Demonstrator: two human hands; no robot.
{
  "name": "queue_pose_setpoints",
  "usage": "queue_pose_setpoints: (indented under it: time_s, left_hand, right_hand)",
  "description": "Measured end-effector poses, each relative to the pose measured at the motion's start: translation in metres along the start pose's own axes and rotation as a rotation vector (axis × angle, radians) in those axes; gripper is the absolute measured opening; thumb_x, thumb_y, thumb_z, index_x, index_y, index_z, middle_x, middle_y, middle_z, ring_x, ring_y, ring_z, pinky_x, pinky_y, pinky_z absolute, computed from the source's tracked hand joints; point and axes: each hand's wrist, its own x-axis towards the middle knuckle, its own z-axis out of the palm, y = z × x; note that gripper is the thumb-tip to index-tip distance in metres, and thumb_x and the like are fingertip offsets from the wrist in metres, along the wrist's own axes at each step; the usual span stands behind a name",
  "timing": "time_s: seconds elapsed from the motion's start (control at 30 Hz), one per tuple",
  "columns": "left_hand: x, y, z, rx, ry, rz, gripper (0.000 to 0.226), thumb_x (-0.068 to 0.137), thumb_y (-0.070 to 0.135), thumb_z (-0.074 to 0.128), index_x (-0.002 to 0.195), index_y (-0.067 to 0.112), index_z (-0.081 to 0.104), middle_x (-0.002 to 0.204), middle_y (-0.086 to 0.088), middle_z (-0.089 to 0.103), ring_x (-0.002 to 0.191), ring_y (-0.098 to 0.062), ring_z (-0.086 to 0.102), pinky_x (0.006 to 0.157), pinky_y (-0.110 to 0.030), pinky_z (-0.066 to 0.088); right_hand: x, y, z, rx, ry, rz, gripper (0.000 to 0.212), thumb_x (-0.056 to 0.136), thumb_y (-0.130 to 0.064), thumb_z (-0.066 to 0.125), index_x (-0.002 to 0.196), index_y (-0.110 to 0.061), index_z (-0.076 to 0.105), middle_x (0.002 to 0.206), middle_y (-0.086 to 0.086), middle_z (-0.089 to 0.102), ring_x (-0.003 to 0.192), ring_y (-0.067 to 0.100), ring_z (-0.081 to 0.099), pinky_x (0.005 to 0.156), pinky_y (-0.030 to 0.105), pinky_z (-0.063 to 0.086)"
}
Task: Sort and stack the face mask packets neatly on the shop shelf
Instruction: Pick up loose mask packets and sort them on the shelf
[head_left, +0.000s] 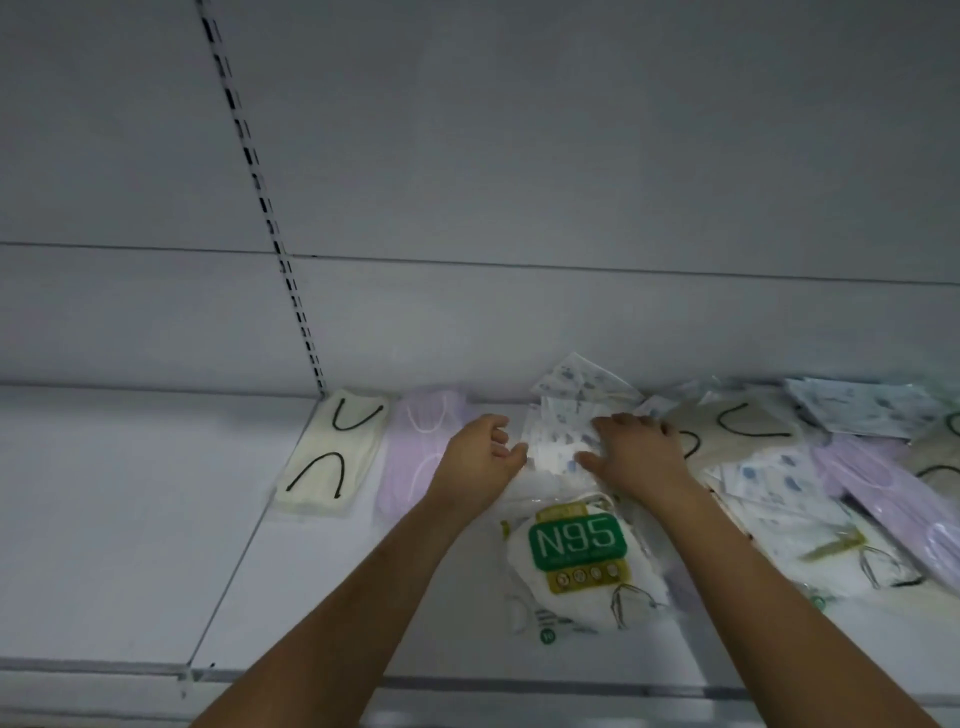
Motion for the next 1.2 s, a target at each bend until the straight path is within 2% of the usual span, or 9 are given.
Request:
queue_pose_setpoints:
  time_s: [0.13, 0.23, 0.4, 0.53, 0.73, 0.97, 1.03, 1.13, 1.2]
  left_hand:
    - [0.033, 0.013, 0.029, -0.001, -0.050, -0.173, 0.078, 0.089, 0.049, 0.068, 0.147, 0.003, 0.043, 0.140, -0.013, 0.056, 0.127, -0.028, 0.056, 0.106, -0.031, 0.043]
    - [0.049, 0.024, 0.040, -0.056, 0.018, -0.123, 0.046, 0.083, 0.035, 0.078, 0.118, 0.008, 0.066, 0.108, -0.005, 0.071, 0.102, -0.021, 0.068, 0.088, -0.028, 0.052]
    - [0.055, 0.034, 0.030, -0.184, 0.058, -0.056, 0.019, 0.085, 0.017, 0.078, 0.102, 0.013, 0.070, 0.083, 0.004, 0.065, 0.072, -0.010, 0.061, 0.052, -0.012, 0.049]
    - [0.059, 0.035, 0.015, -0.211, 0.132, -0.012, 0.011, 0.090, 0.016, 0.071, 0.098, 0.010, 0.068, 0.089, 0.002, 0.068, 0.085, -0.014, 0.062, 0.068, -0.017, 0.045]
    - [0.060, 0.045, -0.007, -0.287, 0.251, 0.023, 0.010, 0.098, 0.017, 0.058, 0.108, 0.013, 0.056, 0.091, 0.003, 0.061, 0.072, -0.007, 0.055, 0.053, -0.005, 0.040]
    - [0.049, 0.058, -0.031, -0.387, 0.318, 0.175, 0.005, 0.097, 0.019, 0.060, 0.101, 0.020, 0.057, 0.082, 0.006, 0.062, 0.070, -0.006, 0.055, 0.066, -0.020, 0.044]
    - [0.044, 0.065, -0.043, -0.382, 0.312, 0.271, 0.008, 0.095, 0.016, 0.064, 0.097, 0.021, 0.058, 0.075, 0.006, 0.060, 0.063, -0.001, 0.054, 0.063, -0.015, 0.044]
    - [0.033, 0.082, -0.062, -0.403, 0.321, 0.298, 0.012, 0.092, 0.019, 0.070, 0.100, 0.020, 0.062, 0.085, 0.006, 0.067, 0.072, 0.000, 0.063, 0.067, -0.016, 0.051]
    - [0.026, 0.088, -0.075, -0.556, 0.244, 0.189, 0.025, 0.093, 0.031, 0.068, 0.114, 0.018, 0.065, 0.101, 0.004, 0.071, 0.092, -0.006, 0.068, 0.079, -0.024, 0.055]
  right_hand:
    - [-0.011, 0.010, 0.007, 0.113, 0.110, -0.034, 0.068, 0.085, -0.066, 0.032, 0.137, -0.026, 0.053, 0.140, 0.000, 0.056, 0.128, 0.025, 0.050, 0.107, 0.041, 0.033]
    - [-0.013, 0.015, 0.007, 0.197, 0.140, -0.043, 0.078, 0.078, -0.066, 0.023, 0.137, -0.026, 0.054, 0.140, -0.001, 0.056, 0.130, 0.024, 0.050, 0.108, 0.039, 0.032]
    - [-0.011, 0.019, 0.007, 0.282, 0.159, -0.048, 0.067, 0.082, -0.059, 0.037, 0.139, -0.027, 0.051, 0.144, -0.002, 0.053, 0.132, 0.023, 0.046, 0.111, 0.040, 0.030]
    - [-0.015, 0.021, 0.009, 0.306, 0.177, -0.049, 0.062, 0.085, -0.056, 0.041, 0.140, -0.028, 0.051, 0.144, -0.002, 0.052, 0.132, 0.022, 0.046, 0.111, 0.039, 0.029]
    - [-0.015, 0.018, 0.001, 0.438, 0.218, -0.009, 0.084, 0.078, -0.075, 0.022, 0.132, -0.022, 0.058, 0.133, 0.003, 0.060, 0.117, 0.023, 0.058, 0.103, 0.039, 0.041]
    - [-0.005, -0.002, -0.050, 0.704, 0.301, -0.050, 0.107, 0.078, -0.068, 0.064, 0.158, -0.021, 0.010, 0.164, 0.002, 0.017, 0.149, 0.022, 0.018, 0.122, 0.042, 0.020]
    - [0.000, -0.014, -0.073, 0.689, 0.266, -0.163, 0.113, 0.073, -0.064, 0.073, 0.157, -0.023, 0.010, 0.160, -0.001, 0.027, 0.146, 0.020, 0.024, 0.121, 0.039, 0.020]
    - [0.003, -0.026, -0.100, 0.777, 0.164, -0.227, 0.068, 0.073, -0.049, 0.082, 0.130, -0.025, 0.054, 0.114, -0.006, 0.064, 0.104, 0.015, 0.060, 0.078, 0.011, 0.044]
    - [0.002, -0.030, -0.107, 0.856, 0.192, -0.232, 0.036, 0.076, -0.043, 0.081, 0.097, -0.019, 0.065, 0.085, -0.005, 0.067, 0.075, 0.013, 0.062, 0.056, 0.012, 0.041]
